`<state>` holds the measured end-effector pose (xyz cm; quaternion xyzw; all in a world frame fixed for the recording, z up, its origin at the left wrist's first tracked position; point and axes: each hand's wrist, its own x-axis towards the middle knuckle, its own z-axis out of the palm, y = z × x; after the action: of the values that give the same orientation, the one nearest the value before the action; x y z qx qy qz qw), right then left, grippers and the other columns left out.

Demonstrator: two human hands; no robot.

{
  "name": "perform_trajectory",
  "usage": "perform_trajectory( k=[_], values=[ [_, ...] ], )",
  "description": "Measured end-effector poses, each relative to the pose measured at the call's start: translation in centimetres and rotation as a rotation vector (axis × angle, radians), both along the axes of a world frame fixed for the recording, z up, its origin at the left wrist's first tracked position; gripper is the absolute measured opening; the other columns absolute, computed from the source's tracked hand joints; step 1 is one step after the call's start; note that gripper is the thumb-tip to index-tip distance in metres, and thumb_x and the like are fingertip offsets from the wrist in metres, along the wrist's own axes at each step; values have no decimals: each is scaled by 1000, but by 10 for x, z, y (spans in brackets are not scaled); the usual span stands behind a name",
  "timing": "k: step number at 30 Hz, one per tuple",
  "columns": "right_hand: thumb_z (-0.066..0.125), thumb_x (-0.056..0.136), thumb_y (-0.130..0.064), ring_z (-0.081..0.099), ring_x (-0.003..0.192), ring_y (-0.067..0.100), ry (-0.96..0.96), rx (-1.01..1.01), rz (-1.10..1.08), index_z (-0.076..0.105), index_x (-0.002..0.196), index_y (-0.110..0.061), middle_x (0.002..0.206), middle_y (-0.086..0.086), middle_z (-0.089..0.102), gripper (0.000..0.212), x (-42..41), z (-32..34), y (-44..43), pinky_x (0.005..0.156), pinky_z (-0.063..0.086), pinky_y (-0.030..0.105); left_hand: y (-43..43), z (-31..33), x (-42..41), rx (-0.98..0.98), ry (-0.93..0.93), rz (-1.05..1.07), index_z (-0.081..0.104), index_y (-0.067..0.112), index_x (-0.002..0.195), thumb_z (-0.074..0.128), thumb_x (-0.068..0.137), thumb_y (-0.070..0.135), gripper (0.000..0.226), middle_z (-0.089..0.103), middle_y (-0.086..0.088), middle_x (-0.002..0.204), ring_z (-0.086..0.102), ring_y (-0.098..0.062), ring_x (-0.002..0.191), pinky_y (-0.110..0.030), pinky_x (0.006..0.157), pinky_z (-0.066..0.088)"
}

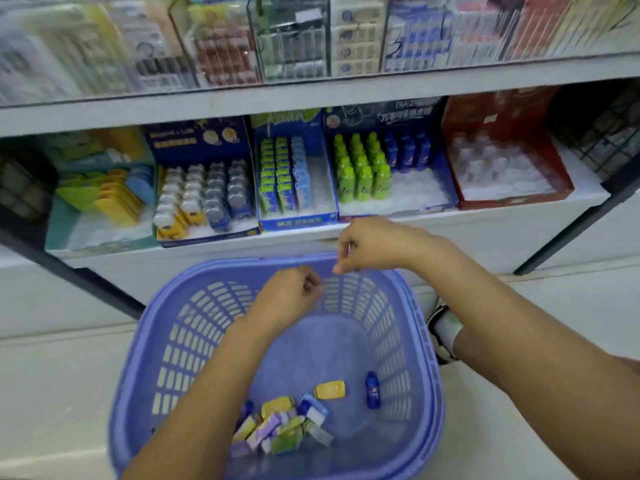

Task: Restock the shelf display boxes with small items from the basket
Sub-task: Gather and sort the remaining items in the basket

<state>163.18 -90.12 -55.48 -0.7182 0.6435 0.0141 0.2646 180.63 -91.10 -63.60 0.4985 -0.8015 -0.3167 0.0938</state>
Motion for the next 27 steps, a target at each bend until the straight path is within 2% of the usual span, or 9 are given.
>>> perform_trajectory(
  k=[3,6,8,11,15,20,22,25,27],
  values=[
    [70,81,-31,62,83,21,91,204,62,68,104,-10,100,8,70,32,41,-67,18,70,43,26,12,-50,42,200,-208,-7,66,9,106,60,86,12,21,69,-12,103,64,-25,98,-28,79,47],
    [70,83,-26,57,81,19,218,498,82,61,112,-3,104,16,67,38,58,-129,39,74,47,30,29,-95,76,410,-399,-101,59,7,124,60,88,11,36,60,-13,125,56,-25,114,-26,90,41],
    [70,83,-23,57,98,21,363,588,134,60,109,-5,107,15,62,34,57,-161,52,88,46,33,36,-120,96,443,-518,-200,54,10,130,60,88,13,42,53,-9,135,48,-22,124,-22,99,33],
    [71,82,-18,51,122,29,456,661,134,50,131,-3,134,14,52,56,50,-189,64,101,39,35,35,-143,118,483,-617,-262,51,8,133,63,86,12,48,46,-11,140,43,-23,129,-25,106,30],
    [53,93,-14,46,126,33,465,612,177,40,137,-3,141,17,44,47,46,-208,70,102,37,40,16,-154,124,433,-470,-113,51,8,132,56,88,6,43,49,-10,138,46,-24,126,-25,100,33],
    [73,80,-13,43,128,35,538,726,340,43,136,-2,143,14,43,64,49,-219,66,101,39,43,-7,-168,130,305,-341,74,51,8,130,52,90,4,40,51,-12,136,50,-25,123,-27,97,38],
    [72,81,-14,51,118,33,512,756,341,54,126,1,133,17,53,51,52,-216,55,96,40,39,-14,-168,124,240,-287,98,52,6,130,53,89,3,41,53,-14,134,51,-28,122,-29,99,37],
    [71,82,-24,56,96,30,486,703,269,65,97,-2,102,15,64,27,57,-206,37,87,43,35,-22,-169,106,166,-225,140,59,5,124,53,85,0,40,59,-18,125,55,-32,116,-34,96,40],
    [71,82,-29,58,104,29,381,569,169,63,108,-6,110,13,63,36,57,-196,24,84,44,30,-25,-174,92,163,-228,131,59,4,121,51,84,0,38,60,-19,120,56,-34,113,-37,95,42]
  ],
)
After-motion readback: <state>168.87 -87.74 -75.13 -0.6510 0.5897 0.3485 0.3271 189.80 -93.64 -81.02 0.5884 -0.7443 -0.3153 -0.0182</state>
